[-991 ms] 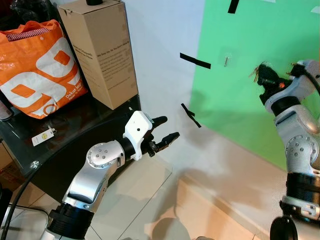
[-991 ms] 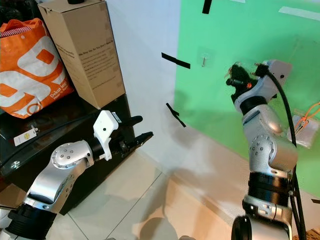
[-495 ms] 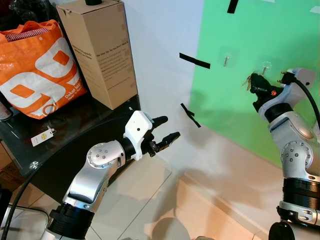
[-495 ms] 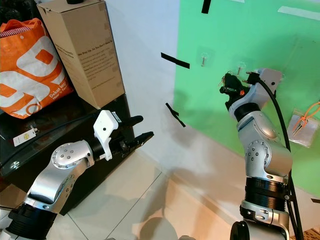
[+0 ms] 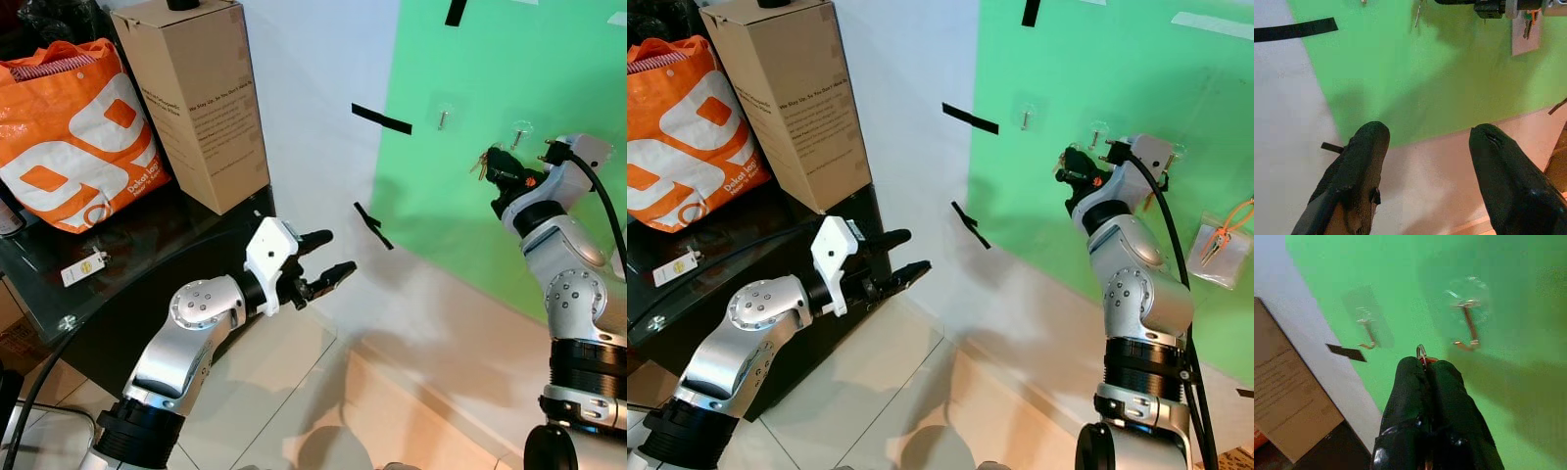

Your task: Hang keys on a hook

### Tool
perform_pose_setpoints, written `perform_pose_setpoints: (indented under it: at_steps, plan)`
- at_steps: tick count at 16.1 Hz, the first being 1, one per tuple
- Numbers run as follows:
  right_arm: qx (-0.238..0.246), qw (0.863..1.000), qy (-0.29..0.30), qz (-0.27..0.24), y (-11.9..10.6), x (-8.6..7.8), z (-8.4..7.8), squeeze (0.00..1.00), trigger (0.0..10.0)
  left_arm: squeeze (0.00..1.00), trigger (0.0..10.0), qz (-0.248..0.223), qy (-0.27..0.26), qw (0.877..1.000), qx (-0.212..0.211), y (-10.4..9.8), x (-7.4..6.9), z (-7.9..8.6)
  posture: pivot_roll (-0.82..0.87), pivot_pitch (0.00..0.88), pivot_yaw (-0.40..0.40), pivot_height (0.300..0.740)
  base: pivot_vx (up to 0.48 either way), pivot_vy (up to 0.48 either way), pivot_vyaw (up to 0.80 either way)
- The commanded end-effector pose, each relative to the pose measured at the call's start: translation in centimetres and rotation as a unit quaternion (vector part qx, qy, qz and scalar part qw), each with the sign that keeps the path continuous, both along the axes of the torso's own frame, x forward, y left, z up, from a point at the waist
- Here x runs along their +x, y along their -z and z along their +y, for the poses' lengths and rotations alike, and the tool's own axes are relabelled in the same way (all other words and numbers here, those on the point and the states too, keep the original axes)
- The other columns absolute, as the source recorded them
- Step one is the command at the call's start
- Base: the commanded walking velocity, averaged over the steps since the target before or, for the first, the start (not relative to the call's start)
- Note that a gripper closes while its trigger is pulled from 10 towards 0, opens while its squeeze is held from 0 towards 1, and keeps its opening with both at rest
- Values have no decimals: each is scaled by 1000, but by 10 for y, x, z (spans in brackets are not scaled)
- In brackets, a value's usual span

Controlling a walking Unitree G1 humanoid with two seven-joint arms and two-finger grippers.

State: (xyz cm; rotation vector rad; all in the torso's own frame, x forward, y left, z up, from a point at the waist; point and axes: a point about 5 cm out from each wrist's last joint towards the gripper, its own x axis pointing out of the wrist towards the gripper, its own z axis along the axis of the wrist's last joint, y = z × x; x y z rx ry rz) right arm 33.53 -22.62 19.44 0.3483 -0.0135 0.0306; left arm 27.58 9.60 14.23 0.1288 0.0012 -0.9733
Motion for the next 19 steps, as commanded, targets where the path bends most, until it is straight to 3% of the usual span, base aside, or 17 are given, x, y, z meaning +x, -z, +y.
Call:
perform_pose_setpoints:
  at_steps: [1,13,19]
  plan:
    - [21,1000,10,1,-1,2,-2,0,10000,0,10000,-12,7,1000,-1,-7,0,-1,-156,0,67,740,0,0,0]
    - [57,998,13,26,13,-4,-5,0,10000,0,10000,-9,16,1000,1,-6,-2,-1,-156,0,67,740,0,0,0]
    - [64,997,-26,-40,-5,-7,4,0,10000,0,10000,-10,18,1000,0,-7,-3,-2,-158,0,68,740,0,0,0]
